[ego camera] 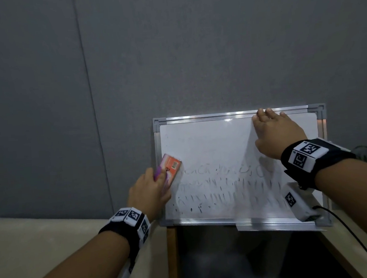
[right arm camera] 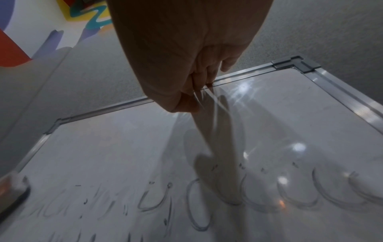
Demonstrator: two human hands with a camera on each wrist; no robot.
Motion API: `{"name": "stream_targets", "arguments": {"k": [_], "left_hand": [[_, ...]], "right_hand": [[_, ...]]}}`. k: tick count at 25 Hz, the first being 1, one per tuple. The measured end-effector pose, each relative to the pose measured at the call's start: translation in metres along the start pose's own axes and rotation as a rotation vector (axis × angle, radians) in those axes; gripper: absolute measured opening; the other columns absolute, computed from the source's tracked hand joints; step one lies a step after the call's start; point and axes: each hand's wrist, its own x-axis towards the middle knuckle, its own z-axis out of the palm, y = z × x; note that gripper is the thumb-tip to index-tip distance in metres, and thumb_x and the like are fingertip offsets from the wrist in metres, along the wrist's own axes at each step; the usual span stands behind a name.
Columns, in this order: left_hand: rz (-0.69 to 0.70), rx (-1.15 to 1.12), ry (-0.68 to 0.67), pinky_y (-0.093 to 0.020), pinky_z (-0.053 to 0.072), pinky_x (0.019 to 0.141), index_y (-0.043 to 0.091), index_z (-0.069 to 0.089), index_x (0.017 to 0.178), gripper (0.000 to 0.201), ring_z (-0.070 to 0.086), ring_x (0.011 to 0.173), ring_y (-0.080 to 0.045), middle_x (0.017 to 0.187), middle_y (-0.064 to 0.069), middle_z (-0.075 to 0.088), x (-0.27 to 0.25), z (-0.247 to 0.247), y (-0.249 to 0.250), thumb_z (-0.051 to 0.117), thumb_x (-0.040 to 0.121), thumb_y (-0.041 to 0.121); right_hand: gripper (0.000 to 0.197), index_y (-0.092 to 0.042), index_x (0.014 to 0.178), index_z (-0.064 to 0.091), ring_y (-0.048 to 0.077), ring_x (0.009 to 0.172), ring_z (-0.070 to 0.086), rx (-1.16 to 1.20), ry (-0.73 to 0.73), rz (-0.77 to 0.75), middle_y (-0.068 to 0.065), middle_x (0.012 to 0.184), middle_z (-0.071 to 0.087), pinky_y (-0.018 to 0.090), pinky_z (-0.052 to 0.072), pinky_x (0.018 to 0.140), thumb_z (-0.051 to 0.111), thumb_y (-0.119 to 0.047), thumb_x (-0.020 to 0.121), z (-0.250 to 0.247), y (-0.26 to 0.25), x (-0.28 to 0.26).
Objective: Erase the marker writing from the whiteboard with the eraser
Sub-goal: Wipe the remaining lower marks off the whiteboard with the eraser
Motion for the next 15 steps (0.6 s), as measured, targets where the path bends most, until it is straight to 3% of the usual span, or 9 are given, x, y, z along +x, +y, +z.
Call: {"name": "stream_targets", "arguments": {"k": [2,5,9,12,15], "left_hand": [[0.059,-0.001,-0.060,-0.022,0.035,0.057,0.018,0.052,0.132,0.062,0.048,0.075,-0.013,0.099,-0.005,0.053,-0.018,0.009,-0.002,0.066,0.080,0.051],[0.083,0.012,-0.121,-0.024,0.041,0.057,0.019,0.051,0.135,0.066,0.055,0.079,-0.016,0.100,-0.005,0.054,-0.037,0.020,-0.007,0.065,0.080,0.052],[0.007,0.017,-0.021,-0.024,0.037,0.057,0.019,0.050,0.135,0.063,0.049,0.077,-0.016,0.097,-0.006,0.049,-0.014,0.006,-0.007,0.065,0.082,0.050],[-0.057,0.025,-0.042,-0.023,0.037,0.064,0.021,0.035,0.144,0.066,0.042,0.082,-0.012,0.104,-0.004,0.044,0.007,-0.009,-0.002,0.052,0.089,0.053],[-0.016,-0.035,-0.071,-0.021,0.038,0.061,0.020,0.042,0.139,0.063,0.045,0.079,-0.012,0.102,-0.004,0.048,-0.009,-0.001,-0.004,0.057,0.087,0.052]], "right_hand": [[0.068,-0.011,0.148,0.017,0.023,0.146,0.006,-0.005,0.003,0.000,0.007,0.159,0.010,0.040,0.009,0.118,0.042,-0.022,0.087,0.000,0.000,0.000],[0.067,-0.010,0.148,0.018,0.023,0.146,0.006,-0.008,0.006,-0.001,0.007,0.159,0.011,0.040,0.009,0.118,0.042,-0.022,0.086,0.001,0.000,0.001],[0.068,-0.010,0.148,0.018,0.023,0.146,0.006,-0.011,-0.001,0.000,0.008,0.159,0.010,0.040,0.009,0.118,0.042,-0.023,0.086,0.001,0.000,0.000],[0.067,-0.010,0.148,0.019,0.023,0.145,0.007,-0.014,-0.001,-0.003,0.008,0.158,0.012,0.040,0.010,0.118,0.043,-0.023,0.086,0.000,0.000,0.001],[0.067,-0.010,0.147,0.020,0.023,0.145,0.007,-0.005,0.002,-0.003,0.008,0.158,0.012,0.041,0.010,0.118,0.043,-0.022,0.086,0.000,0.001,0.000]]}}
